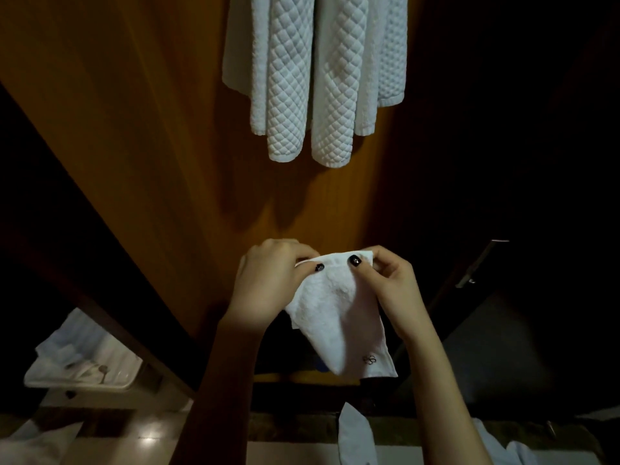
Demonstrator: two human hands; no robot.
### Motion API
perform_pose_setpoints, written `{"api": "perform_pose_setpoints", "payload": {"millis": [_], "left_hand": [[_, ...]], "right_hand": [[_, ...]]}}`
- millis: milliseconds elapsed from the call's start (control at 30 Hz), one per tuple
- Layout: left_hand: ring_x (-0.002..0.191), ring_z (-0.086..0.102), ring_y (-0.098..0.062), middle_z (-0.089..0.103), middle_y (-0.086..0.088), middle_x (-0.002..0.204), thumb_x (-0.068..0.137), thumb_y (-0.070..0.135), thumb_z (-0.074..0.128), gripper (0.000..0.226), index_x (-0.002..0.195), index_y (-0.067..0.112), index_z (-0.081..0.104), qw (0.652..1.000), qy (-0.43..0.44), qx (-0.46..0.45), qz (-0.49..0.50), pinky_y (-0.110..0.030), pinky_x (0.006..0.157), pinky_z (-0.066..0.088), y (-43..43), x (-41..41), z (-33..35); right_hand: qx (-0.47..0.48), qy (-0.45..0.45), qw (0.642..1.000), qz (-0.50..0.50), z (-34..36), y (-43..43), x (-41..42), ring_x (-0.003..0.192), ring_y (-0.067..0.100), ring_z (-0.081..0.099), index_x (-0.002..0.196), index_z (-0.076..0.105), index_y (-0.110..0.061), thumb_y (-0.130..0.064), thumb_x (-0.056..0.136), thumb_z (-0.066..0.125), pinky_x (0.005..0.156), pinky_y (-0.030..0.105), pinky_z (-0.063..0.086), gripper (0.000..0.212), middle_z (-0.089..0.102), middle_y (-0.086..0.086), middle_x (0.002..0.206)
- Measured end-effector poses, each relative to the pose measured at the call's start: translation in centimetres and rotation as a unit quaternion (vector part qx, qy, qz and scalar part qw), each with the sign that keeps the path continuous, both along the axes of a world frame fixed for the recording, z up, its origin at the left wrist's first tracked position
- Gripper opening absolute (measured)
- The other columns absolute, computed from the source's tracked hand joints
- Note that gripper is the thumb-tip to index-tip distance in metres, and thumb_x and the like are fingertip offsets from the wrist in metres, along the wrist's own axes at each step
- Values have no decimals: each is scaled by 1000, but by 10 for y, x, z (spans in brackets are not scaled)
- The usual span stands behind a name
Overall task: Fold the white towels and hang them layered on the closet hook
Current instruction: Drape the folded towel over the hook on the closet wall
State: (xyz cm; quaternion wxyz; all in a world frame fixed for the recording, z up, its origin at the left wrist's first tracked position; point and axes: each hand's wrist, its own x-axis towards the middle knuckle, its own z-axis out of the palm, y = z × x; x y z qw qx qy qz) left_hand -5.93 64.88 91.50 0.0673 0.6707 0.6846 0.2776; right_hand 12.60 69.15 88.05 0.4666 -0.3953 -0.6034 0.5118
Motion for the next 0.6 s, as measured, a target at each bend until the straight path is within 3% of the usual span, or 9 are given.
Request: {"api": "perform_pose_setpoints", "payload": {"millis": [67,200,267,333,400,533,600], "left_hand": [[82,63,-8,68,17,93,90,38,63,10,96,38,71,999,2,34,5,-26,64,39,-3,4,1],[78,62,-5,66,20,87,91,36,63,8,95,38,69,998,-31,52,2,-28,66,44,-4,3,-1],[81,61,-3,65,18,89,90,27,66,9,92,34,71,993,-95,56,-34,-26,69,45,-1,1,-2],[85,61,-6,64,13,89,89,15,68,13,88,27,71,979,-170,56,-97,-24,74,45,1,-1,-2],[87,59,-9,61,11,88,89,9,67,19,86,27,66,972,-185,62,-129,-25,76,44,0,-1,-3],[91,56,-18,56,8,88,90,15,60,9,84,22,60,965,-199,62,-158,-37,82,43,1,1,-7],[88,55,-16,56,4,87,89,14,65,9,82,15,59,960,-211,65,-170,-32,80,43,0,2,-6]], "right_hand": [[10,12,1000,5,3,0,1,73,21,54,86,66,-4,-10,94,62,66,32,43,10,60,23,77],[32,34,998,41,7,-2,2,71,8,57,86,62,-3,-13,94,60,63,17,46,13,60,-1,74],[23,63,996,50,8,-3,1,67,4,59,87,62,-6,-17,93,61,60,16,47,13,61,-6,72],[14,79,995,53,9,-2,3,67,7,61,87,63,-10,-21,91,64,59,18,48,12,64,-6,73],[10,79,995,56,8,-1,4,68,10,63,88,64,-11,-21,91,65,59,20,49,11,65,-4,75],[-4,99,994,56,6,-4,5,66,8,67,92,65,-9,-24,87,64,57,19,51,16,69,-5,73],[1,85,995,55,4,-4,5,68,9,67,93,67,-11,-25,88,66,60,19,51,15,70,-3,75]]}}
